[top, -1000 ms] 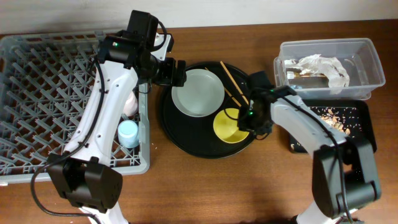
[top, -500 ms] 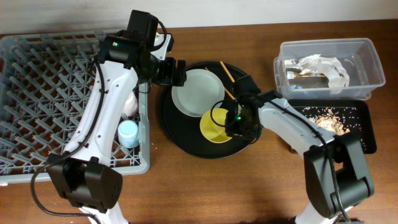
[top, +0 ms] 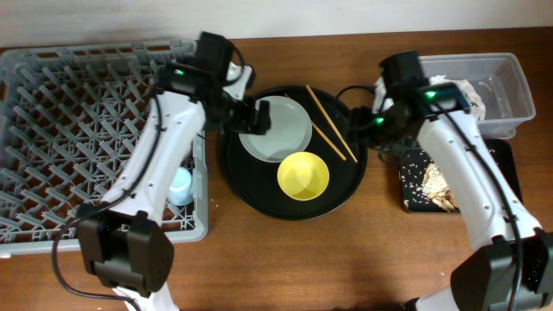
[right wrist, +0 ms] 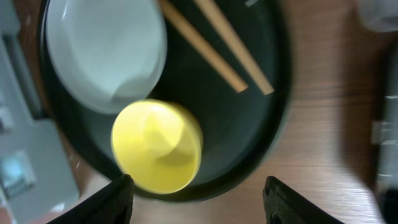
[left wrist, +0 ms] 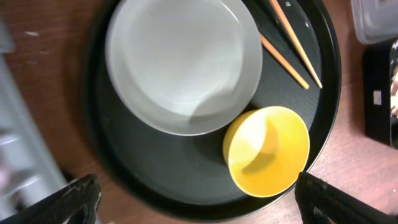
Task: Sort waste into correct bins and load items into the dishwasher rack
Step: 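Lift the yellow bowl with the left gripper and carry it to the rack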
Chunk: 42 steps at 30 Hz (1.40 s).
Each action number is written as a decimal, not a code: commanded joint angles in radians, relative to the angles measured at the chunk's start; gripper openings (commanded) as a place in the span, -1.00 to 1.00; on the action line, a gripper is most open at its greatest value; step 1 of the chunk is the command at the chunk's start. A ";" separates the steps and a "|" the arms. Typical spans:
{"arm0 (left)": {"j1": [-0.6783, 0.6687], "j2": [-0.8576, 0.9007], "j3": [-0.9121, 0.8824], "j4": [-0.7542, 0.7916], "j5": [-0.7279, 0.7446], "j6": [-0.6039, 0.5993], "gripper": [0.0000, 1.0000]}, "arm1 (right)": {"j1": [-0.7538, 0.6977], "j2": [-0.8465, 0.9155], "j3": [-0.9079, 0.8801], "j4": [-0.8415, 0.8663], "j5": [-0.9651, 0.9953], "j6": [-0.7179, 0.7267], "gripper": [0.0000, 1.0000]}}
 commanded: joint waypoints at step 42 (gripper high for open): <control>-0.261 -0.019 -0.454 0.333 -0.144 -0.415 -0.99 | -0.041 0.006 -0.006 -0.088 0.111 -0.020 0.37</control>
